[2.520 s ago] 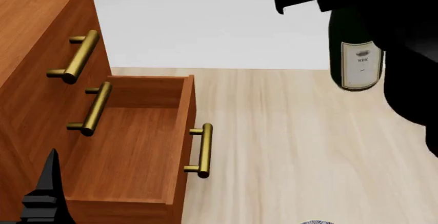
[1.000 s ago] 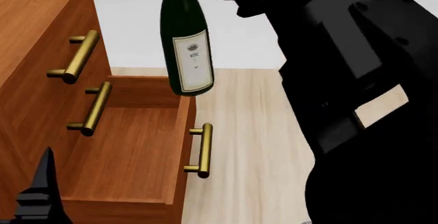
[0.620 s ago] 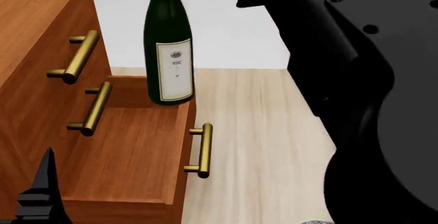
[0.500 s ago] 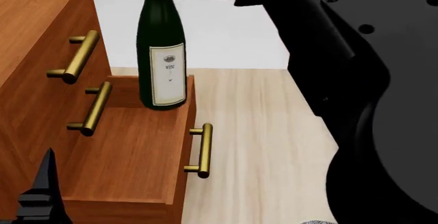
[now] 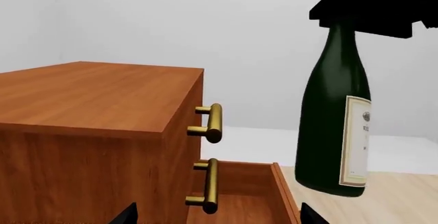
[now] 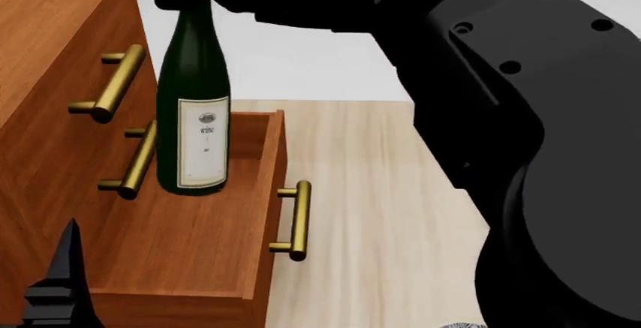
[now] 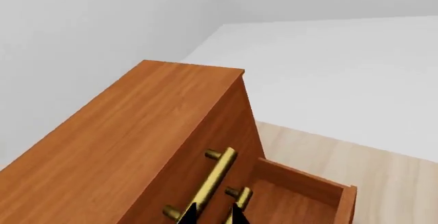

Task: Put the wine bottle in the bottom drawer of the cabinet.

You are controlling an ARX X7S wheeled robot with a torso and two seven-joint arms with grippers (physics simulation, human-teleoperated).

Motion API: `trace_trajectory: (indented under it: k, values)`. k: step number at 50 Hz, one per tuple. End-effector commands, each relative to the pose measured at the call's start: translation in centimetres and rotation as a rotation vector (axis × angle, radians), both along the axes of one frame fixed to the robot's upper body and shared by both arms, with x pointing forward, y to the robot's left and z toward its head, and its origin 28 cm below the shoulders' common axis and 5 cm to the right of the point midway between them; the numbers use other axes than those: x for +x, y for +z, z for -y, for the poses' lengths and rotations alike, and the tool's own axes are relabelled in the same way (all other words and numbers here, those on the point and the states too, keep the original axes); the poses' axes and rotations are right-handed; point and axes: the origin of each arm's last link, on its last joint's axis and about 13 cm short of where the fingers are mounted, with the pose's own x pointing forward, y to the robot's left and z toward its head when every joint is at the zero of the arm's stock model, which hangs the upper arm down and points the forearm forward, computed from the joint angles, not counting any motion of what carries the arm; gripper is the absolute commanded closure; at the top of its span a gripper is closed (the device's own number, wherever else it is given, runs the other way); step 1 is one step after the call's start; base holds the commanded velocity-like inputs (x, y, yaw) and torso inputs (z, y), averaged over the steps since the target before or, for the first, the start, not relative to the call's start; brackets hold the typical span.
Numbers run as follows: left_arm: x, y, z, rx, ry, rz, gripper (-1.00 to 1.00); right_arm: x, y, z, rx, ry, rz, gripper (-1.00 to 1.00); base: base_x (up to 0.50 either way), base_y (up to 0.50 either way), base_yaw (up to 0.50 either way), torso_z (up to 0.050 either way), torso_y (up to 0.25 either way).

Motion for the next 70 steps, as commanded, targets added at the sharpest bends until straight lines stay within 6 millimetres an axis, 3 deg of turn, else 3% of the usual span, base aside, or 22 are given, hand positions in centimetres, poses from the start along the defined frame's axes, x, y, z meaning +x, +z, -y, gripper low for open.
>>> trace_trajectory:
  k: [1, 50, 70]
  values:
    - [0.0, 0.0, 0.0, -0.002, 0.0, 0.001, -1.0, 0.1, 0.2, -0.2, 0.078, 0.029, 0.02, 1.0, 0.0, 0.0, 0.0, 0.0, 0.0]
    - [-0.1, -0.1, -0.1, -0.005, 0.001, 0.01, -1.0, -0.5, 2.8, -0.8, 0.127, 0.097, 0.14, 1.0, 0.0, 0.0, 0.0, 0.0, 0.001]
    - [-0.1, -0.1, -0.1, -0.008, -0.004, 0.01, -1.0, -0.5, 2.7, -0.9, 0.142, 0.098, 0.133, 1.0, 0.0, 0.0, 0.0, 0.0, -0.24]
